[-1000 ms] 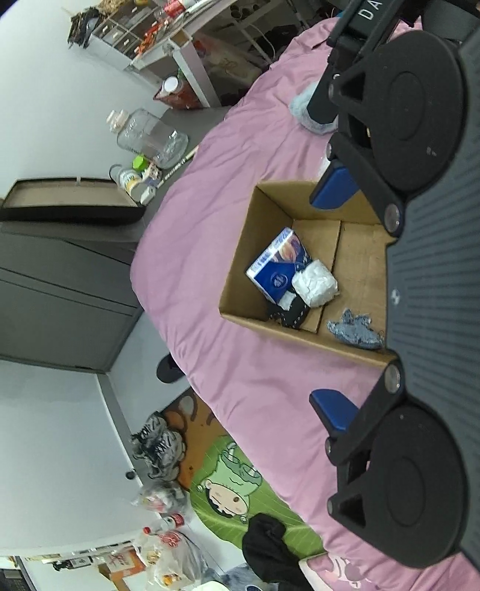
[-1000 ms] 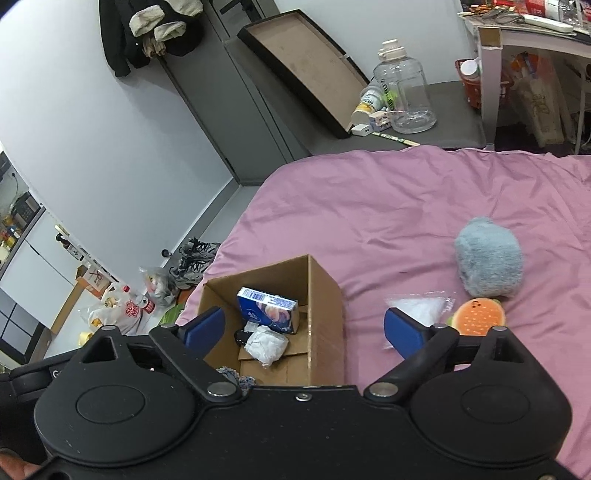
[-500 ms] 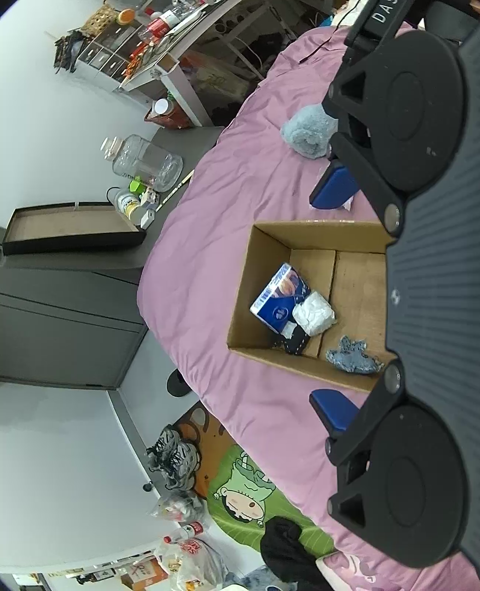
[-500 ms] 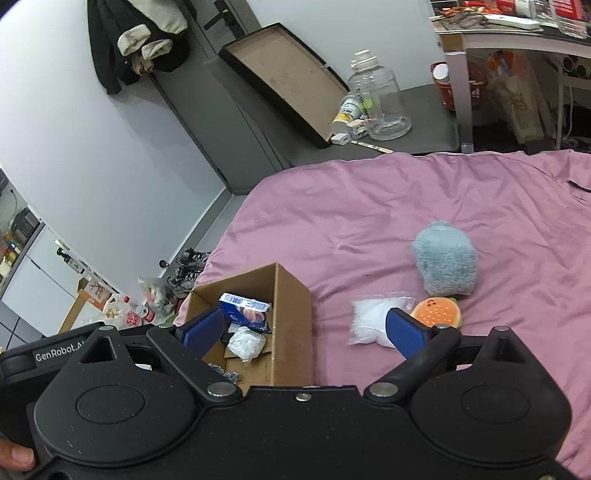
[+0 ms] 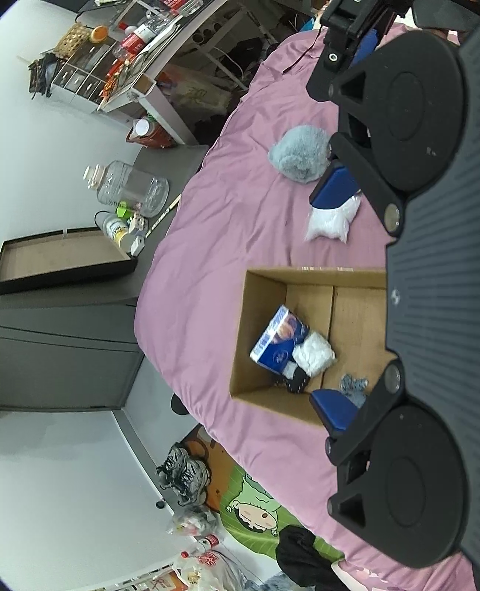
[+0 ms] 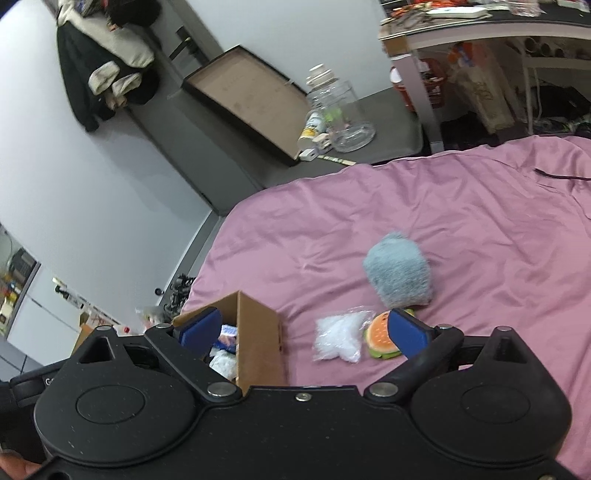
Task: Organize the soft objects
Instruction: 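Move both tools back toward the burger plush and stuffing bag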
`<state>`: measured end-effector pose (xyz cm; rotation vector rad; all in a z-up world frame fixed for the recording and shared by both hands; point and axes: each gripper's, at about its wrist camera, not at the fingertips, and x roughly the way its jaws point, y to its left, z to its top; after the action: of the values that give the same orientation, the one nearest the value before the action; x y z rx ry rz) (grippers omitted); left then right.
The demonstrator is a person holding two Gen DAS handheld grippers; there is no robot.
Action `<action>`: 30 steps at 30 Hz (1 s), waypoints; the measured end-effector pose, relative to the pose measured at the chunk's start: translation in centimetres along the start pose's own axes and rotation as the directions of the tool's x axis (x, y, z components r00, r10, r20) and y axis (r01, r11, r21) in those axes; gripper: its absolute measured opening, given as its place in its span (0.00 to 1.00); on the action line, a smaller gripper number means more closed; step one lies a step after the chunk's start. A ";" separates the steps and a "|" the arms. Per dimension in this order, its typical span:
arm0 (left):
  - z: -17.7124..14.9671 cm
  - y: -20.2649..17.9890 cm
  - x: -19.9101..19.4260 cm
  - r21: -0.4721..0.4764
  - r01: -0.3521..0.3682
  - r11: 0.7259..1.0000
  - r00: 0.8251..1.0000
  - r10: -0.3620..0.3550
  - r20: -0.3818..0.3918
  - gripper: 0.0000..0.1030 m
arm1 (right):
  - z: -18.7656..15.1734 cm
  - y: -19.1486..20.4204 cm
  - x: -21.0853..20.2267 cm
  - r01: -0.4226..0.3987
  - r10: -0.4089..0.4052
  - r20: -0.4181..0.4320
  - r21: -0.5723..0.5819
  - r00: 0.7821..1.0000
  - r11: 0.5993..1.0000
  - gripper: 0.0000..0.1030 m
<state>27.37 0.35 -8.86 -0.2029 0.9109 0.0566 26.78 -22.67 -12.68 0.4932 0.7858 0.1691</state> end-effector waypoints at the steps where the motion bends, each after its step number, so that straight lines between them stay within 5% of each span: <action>1: 0.1 -0.4 0.1 0.005 0.004 1.000 1.000 -0.004 0.000 1.00 | 0.2 -0.4 0.0 0.001 -0.001 -0.002 0.009 1.000 1.000 0.97; 11: 0.3 -3.3 1.9 0.027 0.016 1.000 1.000 -0.016 -0.009 1.00 | 1.0 -3.4 1.1 0.070 -0.068 -0.034 0.051 0.997 0.996 0.98; 23: 0.4 -7.3 5.4 0.063 0.053 0.997 0.998 -0.050 -0.039 0.96 | 1.1 -6.3 3.3 0.109 -0.097 -0.099 0.123 0.990 0.986 0.79; 30: 0.1 -9.3 8.1 0.076 0.064 0.995 0.995 -0.058 -0.080 0.86 | 1.2 -8.5 4.0 0.126 -0.105 -0.114 0.195 0.988 0.973 0.72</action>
<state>33.67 -9.01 -13.84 -0.1602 0.9818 -0.0437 30.19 -29.28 -18.65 0.6321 0.9360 0.0058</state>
